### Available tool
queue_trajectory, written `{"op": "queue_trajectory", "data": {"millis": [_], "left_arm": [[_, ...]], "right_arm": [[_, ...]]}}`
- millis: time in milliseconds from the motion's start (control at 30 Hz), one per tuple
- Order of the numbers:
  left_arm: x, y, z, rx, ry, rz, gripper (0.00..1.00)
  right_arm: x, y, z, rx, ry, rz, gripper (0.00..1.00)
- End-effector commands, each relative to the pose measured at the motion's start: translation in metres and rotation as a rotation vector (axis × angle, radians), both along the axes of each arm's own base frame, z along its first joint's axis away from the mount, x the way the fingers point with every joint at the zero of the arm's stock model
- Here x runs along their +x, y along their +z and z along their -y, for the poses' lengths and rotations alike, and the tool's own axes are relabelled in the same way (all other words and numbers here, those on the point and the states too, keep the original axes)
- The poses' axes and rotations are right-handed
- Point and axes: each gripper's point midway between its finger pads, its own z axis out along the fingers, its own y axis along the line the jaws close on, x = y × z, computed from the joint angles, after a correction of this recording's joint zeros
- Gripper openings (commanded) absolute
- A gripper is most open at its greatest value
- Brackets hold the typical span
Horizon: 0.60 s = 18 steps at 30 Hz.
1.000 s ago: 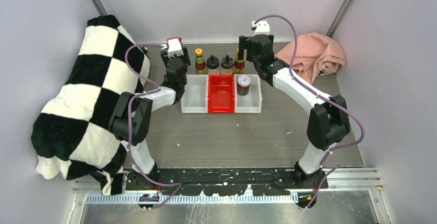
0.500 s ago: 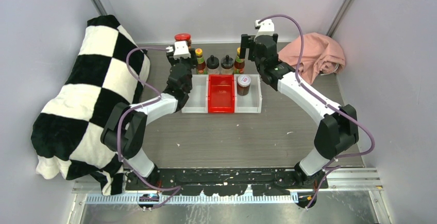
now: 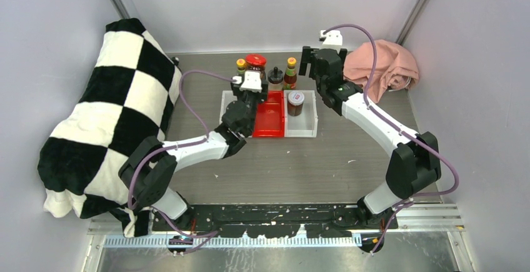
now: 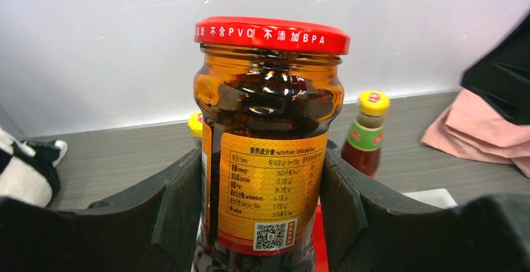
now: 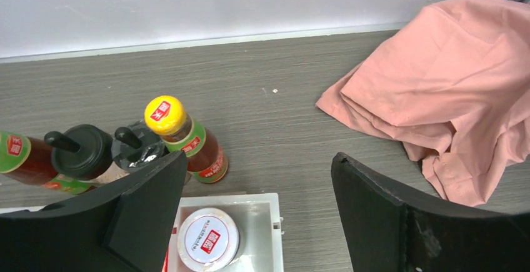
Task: Organize the condiment bottles
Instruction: Place the bottle in the storage box.
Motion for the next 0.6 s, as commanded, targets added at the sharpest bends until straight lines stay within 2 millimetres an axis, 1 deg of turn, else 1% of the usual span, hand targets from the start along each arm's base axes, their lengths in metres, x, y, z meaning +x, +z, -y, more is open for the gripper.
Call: {"op": "queue_trajectory", "data": {"millis": [0,167,400,500,567], "left_arm": [[-0.031,0.082,-0.011,-0.183,0.024,0.218,0.00],[-0.044,0.081,0.003,-0.199,-0.001,0.221,0.00],[-0.056,0.069,0.026,-0.234,-0.060,0.211,0.00],[-0.059,0.062,0.037,-0.260,-0.093,0.199,0.00],[-0.061,0.058,0.047,-0.267,-0.118,0.192,0.00]], "right_arm": [[-0.002,0.038,0.018,0.076,-0.059,0.108,0.91],[0.001,0.041,0.034,0.091,-0.102,0.114,0.92],[0.006,0.042,0.061,0.118,-0.172,0.132,0.92],[0.008,0.042,0.069,0.119,-0.192,0.139,0.92],[0.009,0.043,0.072,0.120,-0.200,0.140,0.92]]}}
